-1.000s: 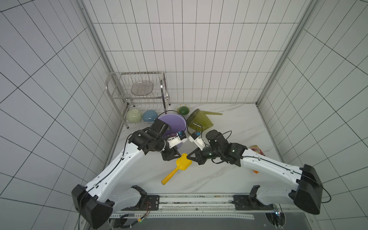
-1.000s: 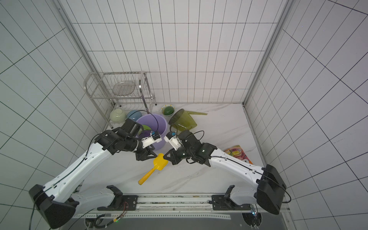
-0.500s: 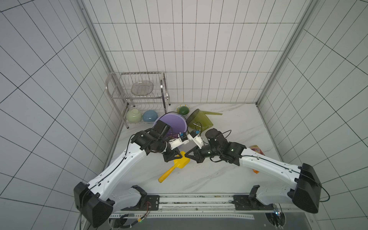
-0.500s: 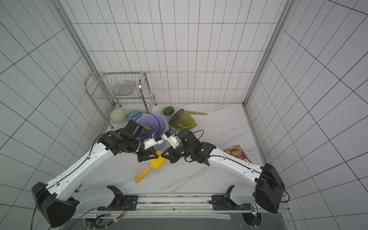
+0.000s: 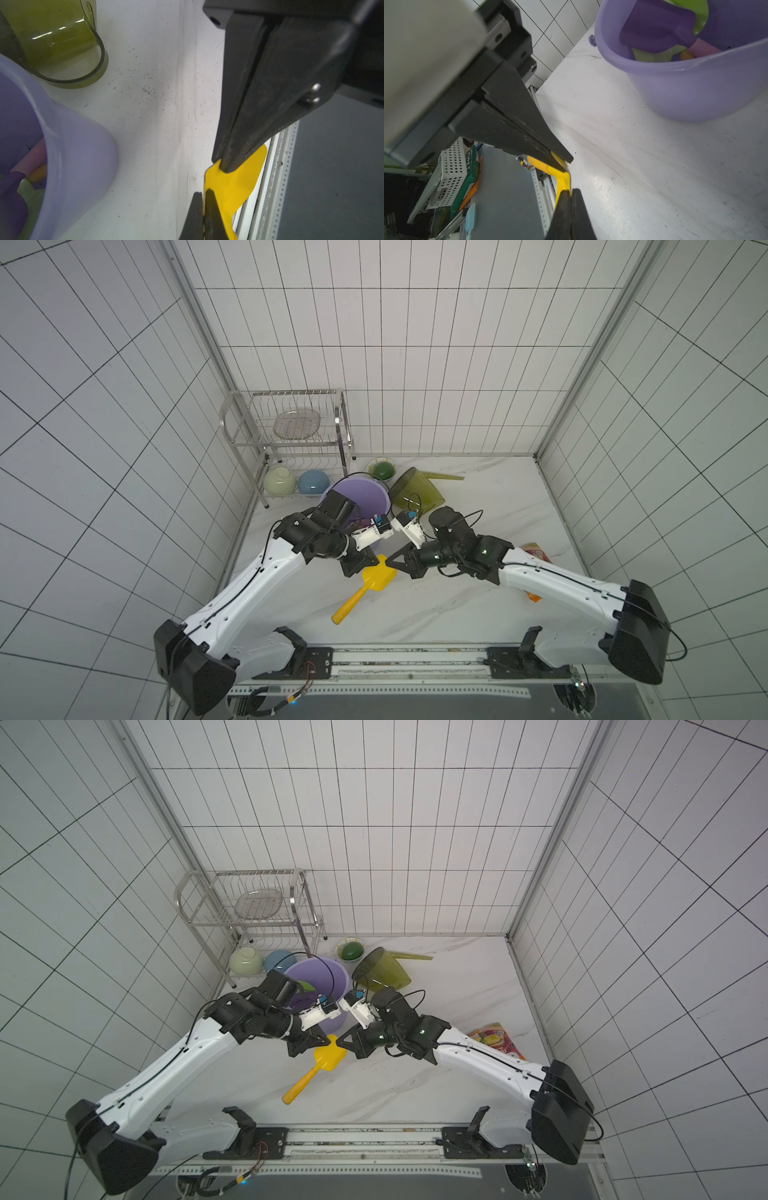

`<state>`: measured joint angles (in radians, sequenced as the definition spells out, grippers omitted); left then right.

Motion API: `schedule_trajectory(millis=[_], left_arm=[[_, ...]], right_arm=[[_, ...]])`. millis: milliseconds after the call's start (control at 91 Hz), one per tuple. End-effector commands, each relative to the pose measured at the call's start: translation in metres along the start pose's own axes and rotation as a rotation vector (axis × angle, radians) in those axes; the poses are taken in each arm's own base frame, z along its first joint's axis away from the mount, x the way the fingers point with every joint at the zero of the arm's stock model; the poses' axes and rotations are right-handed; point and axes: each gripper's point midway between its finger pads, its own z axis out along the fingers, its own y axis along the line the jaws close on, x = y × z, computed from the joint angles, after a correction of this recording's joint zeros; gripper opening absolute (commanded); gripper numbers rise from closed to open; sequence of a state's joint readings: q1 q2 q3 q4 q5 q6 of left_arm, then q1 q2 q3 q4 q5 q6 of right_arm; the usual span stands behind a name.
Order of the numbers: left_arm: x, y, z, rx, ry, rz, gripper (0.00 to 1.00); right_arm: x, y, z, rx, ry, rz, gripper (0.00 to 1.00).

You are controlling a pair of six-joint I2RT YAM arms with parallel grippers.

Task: Organize the gardening tools
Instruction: Pick up the gardening tool from the center of the board.

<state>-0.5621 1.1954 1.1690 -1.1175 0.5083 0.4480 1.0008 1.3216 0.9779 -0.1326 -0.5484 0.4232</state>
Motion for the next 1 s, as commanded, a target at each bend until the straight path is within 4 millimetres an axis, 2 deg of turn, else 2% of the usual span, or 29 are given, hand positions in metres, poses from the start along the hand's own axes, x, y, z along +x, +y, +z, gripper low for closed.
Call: schedule_trajectory(millis=[0,165,308,407,517,726,847,989], left_arm=[[-0.02,0.009,-0.008,-0.057,-0.066,-0.045,0.0],[-0.033,0.02,-0.022,-0.094,-0.146,-0.132,0.0],[-0.042,0.052,-0.043,-0.142,-0.246,-0.307,0.0],[-0.048,0.076,-0.061,-0.179,-0.33,-0.428,0.0],[-0.051,0.099,-0.078,-0.205,-0.425,-0.552,0.0],[-0.053,0.119,-0.091,-0.198,-0.522,-0.697,0.0],[-0.052,0.126,-0.096,-0.194,-0.559,-0.741,0.0],[-0.052,0.127,-0.094,-0.18,-0.564,-0.749,0.0]], right_arm=[[-0.024,-0.002,-0.014,0.054,-0.117,0.013,0.11],[-0.033,-0.02,-0.031,0.176,-0.219,0.076,0.39],[-0.039,-0.032,-0.04,0.237,-0.305,0.16,0.46],[-0.04,-0.036,-0.04,0.274,-0.345,0.212,0.53],[-0.041,-0.031,-0.032,0.291,-0.359,0.243,0.58],[-0.041,-0.017,-0.002,0.252,-0.318,0.258,0.6],[-0.038,-0.008,0.016,0.214,-0.277,0.249,0.63],[-0.041,0.003,0.027,0.189,-0.259,0.224,0.65]])
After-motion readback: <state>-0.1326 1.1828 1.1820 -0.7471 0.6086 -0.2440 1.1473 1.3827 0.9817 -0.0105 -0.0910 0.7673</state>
